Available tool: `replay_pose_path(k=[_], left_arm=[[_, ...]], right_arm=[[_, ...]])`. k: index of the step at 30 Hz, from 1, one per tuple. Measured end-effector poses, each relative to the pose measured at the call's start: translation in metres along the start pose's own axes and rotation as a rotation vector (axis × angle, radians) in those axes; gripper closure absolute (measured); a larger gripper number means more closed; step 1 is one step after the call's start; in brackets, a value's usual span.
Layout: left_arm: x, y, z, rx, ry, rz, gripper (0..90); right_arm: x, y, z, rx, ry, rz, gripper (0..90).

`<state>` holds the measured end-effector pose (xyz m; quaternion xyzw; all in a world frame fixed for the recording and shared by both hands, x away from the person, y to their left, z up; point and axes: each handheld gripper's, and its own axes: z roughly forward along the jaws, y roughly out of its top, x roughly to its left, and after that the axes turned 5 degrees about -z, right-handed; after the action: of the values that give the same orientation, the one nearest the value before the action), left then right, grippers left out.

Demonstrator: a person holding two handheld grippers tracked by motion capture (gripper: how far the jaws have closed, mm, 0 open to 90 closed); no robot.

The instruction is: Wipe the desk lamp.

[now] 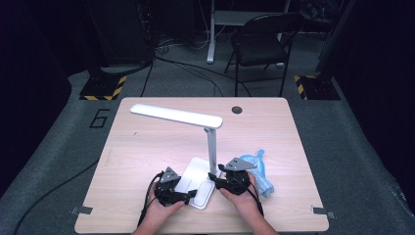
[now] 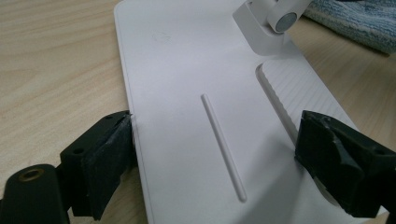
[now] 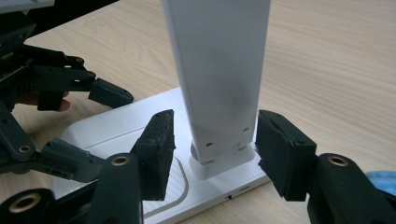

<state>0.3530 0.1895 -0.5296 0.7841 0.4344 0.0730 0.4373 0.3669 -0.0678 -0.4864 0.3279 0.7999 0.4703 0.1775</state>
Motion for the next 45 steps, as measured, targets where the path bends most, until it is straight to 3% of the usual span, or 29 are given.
replay_pose_path(k=[8,11,13,20,24,26,38,39,45], left_arm=[[0.0,0.0,0.001,-0.005,0.005,-0.005,11.4],[0.001,0.001,0.001,0.006,-0.001,0.0,11.5],[0.001,0.001,0.001,0.005,-0.004,0.001,11.5],[0.001,0.001,0.001,0.007,-0.007,-0.009,11.5],[0.001,0.001,0.001,0.007,-0.005,-0.007,11.5],[0.001,0.001,0.001,0.007,-0.003,-0.004,11.5],[0.001,0.001,0.001,0.005,0.0,-0.008,11.5],[0.0,0.001,0.002,-0.004,0.006,-0.009,11.5],[0.0,0.001,0.002,-0.009,0.008,-0.006,11.5]], right_arm=[[-0.007,0.007,-0.022,-0.004,-0.052,-0.011,43.7],[-0.012,0.006,-0.035,0.007,-0.104,-0.079,40.8],[-0.013,0.004,-0.038,0.013,-0.114,-0.083,40.0],[-0.036,-0.012,-0.058,0.034,-0.155,-0.034,40.5],[-0.049,-0.018,-0.068,0.064,-0.162,0.036,38.3],[-0.05,-0.02,-0.069,0.074,-0.174,0.043,37.6],[-0.06,-0.035,-0.073,0.101,-0.251,0.047,37.8],[-0.061,-0.037,-0.074,0.114,-0.256,0.029,38.5],[-0.064,-0.047,-0.068,0.178,-0.262,0.029,43.6]])
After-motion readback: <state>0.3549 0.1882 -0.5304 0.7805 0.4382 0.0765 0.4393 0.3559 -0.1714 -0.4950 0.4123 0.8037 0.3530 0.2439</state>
